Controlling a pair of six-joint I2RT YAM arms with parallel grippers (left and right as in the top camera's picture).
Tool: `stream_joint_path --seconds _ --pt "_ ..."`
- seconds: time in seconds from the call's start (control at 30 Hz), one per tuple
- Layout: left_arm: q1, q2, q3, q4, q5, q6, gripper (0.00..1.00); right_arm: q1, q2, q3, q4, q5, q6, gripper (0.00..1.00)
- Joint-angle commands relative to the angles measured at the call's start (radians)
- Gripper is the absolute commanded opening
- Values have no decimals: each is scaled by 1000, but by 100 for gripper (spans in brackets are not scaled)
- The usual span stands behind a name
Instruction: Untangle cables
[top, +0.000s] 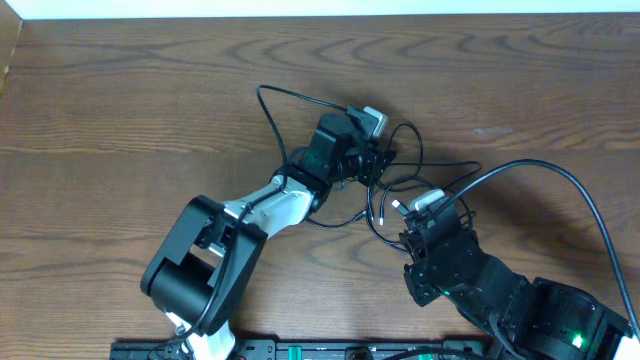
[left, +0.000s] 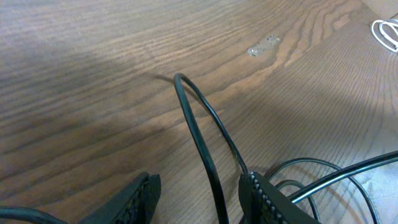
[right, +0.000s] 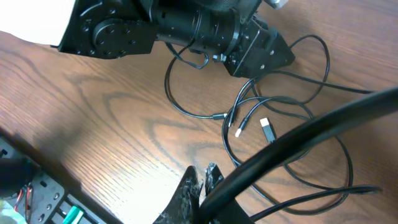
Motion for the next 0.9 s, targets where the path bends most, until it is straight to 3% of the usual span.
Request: stream_joint_path --seconds 0.0,0.07,0.13,0.23,0.43,0.57,0.87 --pt "0 42 21 0 18 -35 45 6 -6 7 -8 19 23 1" --pt "-1 61 21 0 37 -37 44 6 -6 7 -14 19 23 1" --pt "-2 75 21 -5 54 -42 35 6 -6 7 -17 19 23 1" --pt "-2 77 21 -23 74 -41 8 6 -6 7 -18 20 23 1" --pt "32 -25 21 -28 213 -43 7 6 -6 7 -32 89 23 1" --pt "135 -217 21 -86 287 -113 8 4 -6 7 -33 180 48 1" --pt "496 -741 21 -378 301 -115 7 0 -6 7 -38 306 95 1"
